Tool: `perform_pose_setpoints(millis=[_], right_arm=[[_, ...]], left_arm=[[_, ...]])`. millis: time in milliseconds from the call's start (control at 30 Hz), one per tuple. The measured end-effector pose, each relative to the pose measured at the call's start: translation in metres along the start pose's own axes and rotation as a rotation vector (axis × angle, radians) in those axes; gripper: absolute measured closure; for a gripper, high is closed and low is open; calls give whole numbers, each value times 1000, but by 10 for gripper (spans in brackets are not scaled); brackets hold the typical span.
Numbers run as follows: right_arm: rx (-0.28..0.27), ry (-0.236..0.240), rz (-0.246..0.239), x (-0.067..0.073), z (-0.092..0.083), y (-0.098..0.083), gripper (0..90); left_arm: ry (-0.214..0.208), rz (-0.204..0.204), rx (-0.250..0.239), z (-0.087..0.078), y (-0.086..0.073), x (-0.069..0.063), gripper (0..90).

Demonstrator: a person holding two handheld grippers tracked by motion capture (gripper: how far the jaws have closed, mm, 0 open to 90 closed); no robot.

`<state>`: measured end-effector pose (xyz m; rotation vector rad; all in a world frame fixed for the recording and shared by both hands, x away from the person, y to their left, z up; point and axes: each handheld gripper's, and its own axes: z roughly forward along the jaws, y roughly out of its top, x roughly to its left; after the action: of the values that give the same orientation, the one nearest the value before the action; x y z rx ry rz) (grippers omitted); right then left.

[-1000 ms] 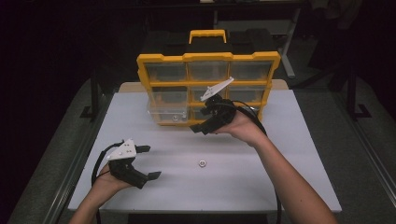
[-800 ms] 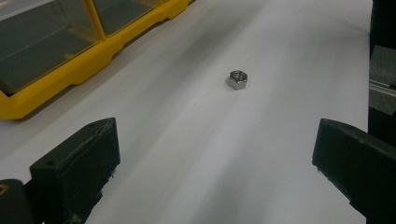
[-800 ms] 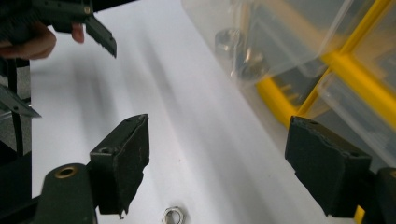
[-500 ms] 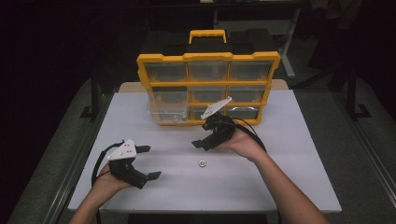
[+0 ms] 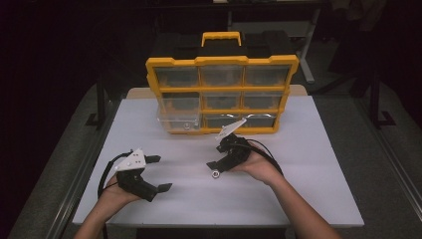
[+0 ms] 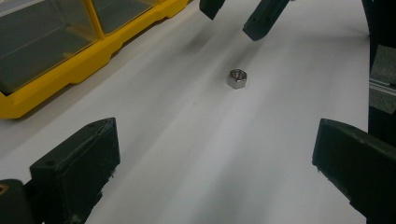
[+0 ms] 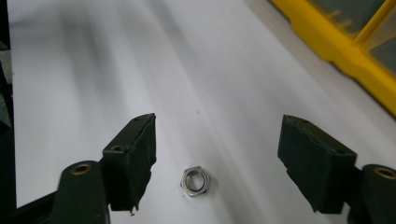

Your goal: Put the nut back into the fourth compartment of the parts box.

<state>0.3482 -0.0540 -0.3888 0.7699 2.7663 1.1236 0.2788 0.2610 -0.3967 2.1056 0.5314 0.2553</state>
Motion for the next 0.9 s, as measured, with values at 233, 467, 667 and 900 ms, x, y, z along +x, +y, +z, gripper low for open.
perform_pose_setpoints(millis=[233,467,667,900], right_arm=[[27,10,31,4,9,-9,364],[61,25,45,7,19,-18,472],[84,12,38,9,27,-21,534],[116,1,46,11,33,-25,596]], left_arm=[[-1,-2,-8,1,-1,0,10],[-1,0,-7,1,0,0,10],[-2,3,-5,1,0,0,10],[-2,3,-6,1,0,0,10]])
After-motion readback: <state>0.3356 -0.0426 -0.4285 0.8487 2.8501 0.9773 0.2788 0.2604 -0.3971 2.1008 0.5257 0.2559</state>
